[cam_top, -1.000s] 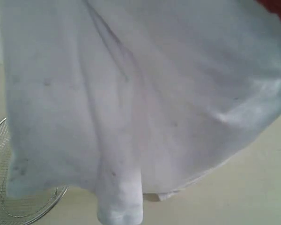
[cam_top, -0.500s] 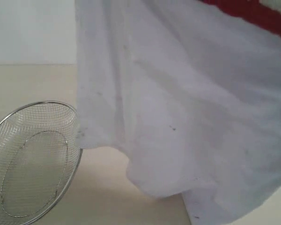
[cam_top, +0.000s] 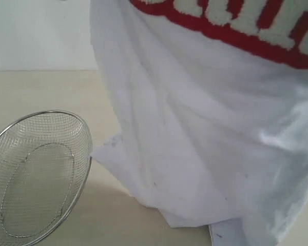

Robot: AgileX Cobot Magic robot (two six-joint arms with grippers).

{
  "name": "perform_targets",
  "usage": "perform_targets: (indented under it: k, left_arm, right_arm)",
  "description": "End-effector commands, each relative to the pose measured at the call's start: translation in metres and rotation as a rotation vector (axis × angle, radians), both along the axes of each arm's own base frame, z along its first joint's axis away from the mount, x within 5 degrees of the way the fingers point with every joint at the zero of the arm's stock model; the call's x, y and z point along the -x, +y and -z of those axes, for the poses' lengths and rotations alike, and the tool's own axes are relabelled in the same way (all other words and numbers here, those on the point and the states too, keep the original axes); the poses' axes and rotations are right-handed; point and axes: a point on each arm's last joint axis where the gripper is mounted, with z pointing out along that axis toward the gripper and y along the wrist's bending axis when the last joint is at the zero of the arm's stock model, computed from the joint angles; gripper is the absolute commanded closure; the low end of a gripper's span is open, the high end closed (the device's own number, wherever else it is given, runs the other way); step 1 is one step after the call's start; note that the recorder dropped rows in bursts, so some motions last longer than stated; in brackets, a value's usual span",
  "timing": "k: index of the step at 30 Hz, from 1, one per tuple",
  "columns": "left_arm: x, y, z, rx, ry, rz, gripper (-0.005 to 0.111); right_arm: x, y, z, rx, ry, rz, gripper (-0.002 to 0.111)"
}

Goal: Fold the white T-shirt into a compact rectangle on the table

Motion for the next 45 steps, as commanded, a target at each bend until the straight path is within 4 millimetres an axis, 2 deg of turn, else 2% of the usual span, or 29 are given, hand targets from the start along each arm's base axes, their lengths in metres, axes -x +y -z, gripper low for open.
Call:
perform_targets:
  k: [1, 8, 11, 13, 15, 18, 19, 20, 22, 25, 31, 33, 34, 36, 41, 43, 44, 45]
  left_arm:
    - [-0.015, -0.002, 0.012, -0.054, -0.026, 0.001, 0.102]
    - [-0.040, 0.000, 0.032, -0.138, -0.028, -0.051, 0.102]
    - [-0.055, 0.007, 0.033, -0.100, -0.041, -0.160, 0.102]
    - [-0.064, 0.013, 0.034, -0.084, -0.056, -0.216, 0.096]
    - [-0.071, 0.018, 0.035, -0.078, -0.070, -0.253, 0.081]
    - [-0.086, 0.026, 0.039, -0.034, -0.057, -0.385, 0.037]
    - [-0.090, 0.029, 0.040, -0.022, -0.042, -0.437, 0.023]
    - [-0.093, 0.032, 0.042, -0.028, -0.030, -0.482, 0.012]
    - [-0.093, 0.036, 0.046, -0.098, -0.031, -0.501, 0.002]
    - [-0.087, 0.041, 0.044, -0.176, -0.052, -0.505, 0.006]
    - [-0.058, 0.048, 0.016, -0.138, -0.099, -0.527, 0.054]
    - [-0.047, 0.049, 0.008, -0.141, -0.108, -0.519, 0.065]
    - [-0.039, 0.049, 0.005, -0.148, -0.101, -0.507, 0.070]
    - [-0.027, 0.050, 0.001, -0.166, -0.092, -0.483, 0.074]
    - [0.001, 0.051, -0.007, -0.198, -0.057, -0.433, 0.075]
    - [0.013, 0.053, -0.015, -0.150, -0.046, -0.455, 0.075]
    - [0.023, 0.054, -0.021, -0.114, -0.036, -0.473, 0.077]
    - [0.027, 0.055, -0.024, -0.095, -0.029, -0.483, 0.080]
  right_arm:
    - [-0.022, 0.001, 0.004, -0.008, -0.008, 0.017, 0.109]
    - [-0.046, 0.003, 0.012, 0.017, -0.004, 0.037, 0.109]
    - [-0.076, 0.006, 0.020, -0.012, -0.019, 0.051, 0.109]
    - [-0.102, 0.008, 0.028, -0.023, -0.041, 0.071, 0.104]
    - [-0.128, 0.010, 0.042, -0.018, -0.041, 0.081, 0.086]
    - [-0.159, 0.008, 0.062, -0.029, -0.010, 0.152, 0.033]
    - [-0.165, 0.006, 0.067, -0.046, 0.009, 0.193, 0.024]
    - [-0.171, 0.003, 0.074, -0.049, 0.044, 0.244, 0.021]
    - [-0.178, -0.004, 0.086, -0.014, 0.124, 0.340, 0.026]
    - [-0.174, -0.012, 0.094, 0.037, 0.207, 0.418, 0.042]
    - [-0.157, -0.012, 0.083, -0.032, 0.225, 0.428, 0.092]
    - [-0.152, -0.013, 0.082, -0.042, 0.244, 0.433, 0.108]
    - [-0.150, -0.013, 0.083, -0.051, 0.264, 0.441, 0.108]
    - [-0.147, -0.014, 0.085, -0.052, 0.307, 0.458, 0.108]
    - [-0.127, -0.016, 0.078, -0.083, 0.356, 0.476, 0.108]
    - [-0.105, -0.016, 0.064, -0.145, 0.343, 0.463, 0.108]
    - [-0.087, -0.015, 0.052, -0.201, 0.324, 0.441, 0.108]
    - [-0.080, -0.015, 0.048, -0.217, 0.317, 0.433, 0.108]
